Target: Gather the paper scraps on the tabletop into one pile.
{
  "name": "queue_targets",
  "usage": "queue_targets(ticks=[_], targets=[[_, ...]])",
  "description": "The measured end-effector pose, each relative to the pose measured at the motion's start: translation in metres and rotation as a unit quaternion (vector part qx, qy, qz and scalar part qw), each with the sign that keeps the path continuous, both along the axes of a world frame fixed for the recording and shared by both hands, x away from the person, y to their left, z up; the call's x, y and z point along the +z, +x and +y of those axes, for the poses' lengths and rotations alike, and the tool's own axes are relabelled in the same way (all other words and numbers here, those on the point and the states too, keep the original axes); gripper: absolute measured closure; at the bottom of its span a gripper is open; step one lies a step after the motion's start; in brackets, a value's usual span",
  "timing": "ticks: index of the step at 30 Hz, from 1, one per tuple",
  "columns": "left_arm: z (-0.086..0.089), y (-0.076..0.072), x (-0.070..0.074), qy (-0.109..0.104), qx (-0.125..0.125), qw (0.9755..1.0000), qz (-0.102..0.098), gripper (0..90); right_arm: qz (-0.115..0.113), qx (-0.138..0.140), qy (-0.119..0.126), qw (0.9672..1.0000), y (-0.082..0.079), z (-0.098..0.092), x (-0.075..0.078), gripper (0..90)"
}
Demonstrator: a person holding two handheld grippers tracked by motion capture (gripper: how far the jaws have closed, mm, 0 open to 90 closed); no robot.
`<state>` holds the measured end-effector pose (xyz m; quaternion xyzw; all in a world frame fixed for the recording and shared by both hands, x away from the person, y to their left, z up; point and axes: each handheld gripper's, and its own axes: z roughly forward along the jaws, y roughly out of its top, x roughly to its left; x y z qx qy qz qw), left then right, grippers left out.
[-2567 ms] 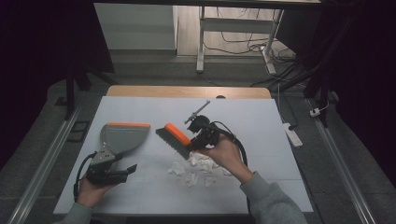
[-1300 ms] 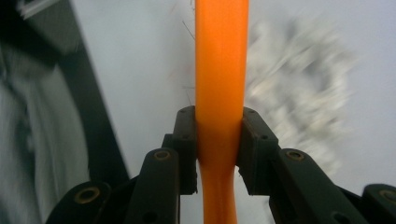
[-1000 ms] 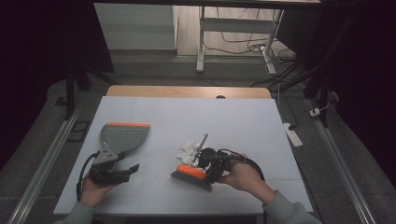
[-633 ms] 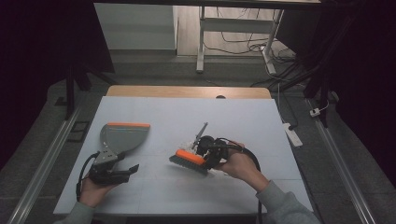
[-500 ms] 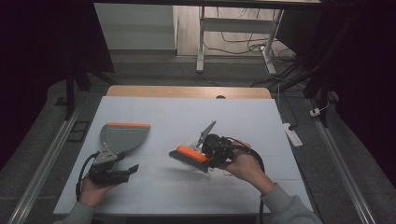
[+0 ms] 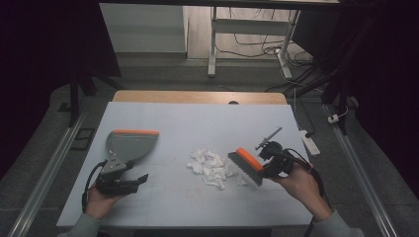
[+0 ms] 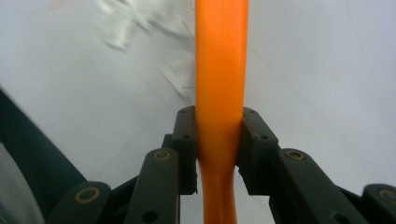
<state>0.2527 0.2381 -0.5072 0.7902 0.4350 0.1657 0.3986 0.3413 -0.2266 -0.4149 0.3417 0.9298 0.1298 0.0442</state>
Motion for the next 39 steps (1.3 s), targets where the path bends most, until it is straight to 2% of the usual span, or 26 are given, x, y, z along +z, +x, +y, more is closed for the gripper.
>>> queue_targets(ticks=[1,2,3,4,6,8,9,11,12,13,14,17,18,20,28,29,31,33,39], targets=[[0.0,0.0,0.0,0.001,-0.001,1.0,0.001,27.2,0.01,-0.026,0.0,0.9996,0.0,-0.009,-0.005,71.4],[-0.001,0.001,0.0,0.002,-0.003,1.0,0.0,27.2,0.015,-0.034,-0.003,0.9993,0.0,-0.013,-0.008,71.4],[-0.002,0.001,0.0,0.003,-0.004,1.0,0.001,27.2,0.023,-0.037,-0.012,0.999,-0.002,-0.017,-0.012,71.3],[-0.002,0.002,-0.001,0.005,-0.005,1.0,0.001,27.2,0.028,-0.027,-0.016,0.9991,-0.004,-0.019,-0.015,71.3],[-0.003,0.002,-0.001,0.007,-0.007,0.9999,0.002,27.1,0.044,-0.023,-0.013,0.9987,-0.006,-0.021,-0.017,71.4],[-0.003,0.002,-0.001,0.005,-0.007,1.0,0.001,27.1,0.043,-0.057,-0.004,0.9974,-0.006,-0.024,-0.017,71.4],[-0.002,0.001,-0.001,0.004,-0.007,1.0,0.001,27.1,0.032,-0.081,-0.009,0.9961,-0.005,-0.024,-0.018,71.3],[-0.002,0.001,-0.001,0.003,-0.008,1.0,0.0,27.1,0.041,-0.097,-0.013,0.9944,-0.002,-0.024,-0.021,71.4],[-0.002,0.001,-0.001,0.003,-0.009,1.0,-0.001,27.1,0.051,-0.102,0.004,0.9935,-0.001,-0.025,-0.021,71.4],[-0.002,0.001,-0.001,0.003,-0.01,0.9999,-0.001,27.1,0.071,-0.112,0.017,0.991,0.001,-0.023,-0.022,71.4],[-0.002,0.001,-0.001,0.003,-0.011,0.9999,-0.001,27.2,0.078,-0.112,0.016,0.9904,0.002,-0.019,-0.023,71.4],[-0.003,0.001,-0.001,0.004,-0.013,0.9999,-0.004,27.2,0.082,-0.122,0.011,0.9892,0.007,-0.006,-0.025,71.4],[-0.002,0.0,-0.001,0.004,-0.014,0.9999,-0.005,27.1,0.088,-0.126,0.02,0.9879,0.009,-0.003,-0.026,71.4],[-0.001,-0.001,0.0,0.003,-0.014,0.9999,-0.007,27.2,0.09,-0.135,0.039,0.986,0.014,0.003,-0.029,71.5],[-0.001,-0.002,-0.001,0.004,-0.013,0.9999,-0.007,27.3,0.085,-0.123,0.054,0.9872,0.023,0.029,-0.032,71.4],[-0.001,-0.002,-0.001,0.005,-0.014,0.9999,-0.007,27.2,0.085,-0.122,0.066,0.9867,0.024,0.03,-0.032,71.5],[-0.003,-0.002,-0.001,0.007,-0.013,0.9999,-0.006,27.2,0.102,-0.131,0.11,0.98,0.029,0.029,-0.032,71.4],[-0.003,-0.001,-0.002,0.008,-0.013,0.9999,-0.004,27.2,0.105,-0.13,0.135,0.9766,0.031,0.029,-0.029,71.4],[-0.004,0.0,-0.004,0.011,-0.013,0.9999,0.0,27.2,0.05,-0.125,0.153,0.9791,0.03,0.022,-0.014,71.4]])
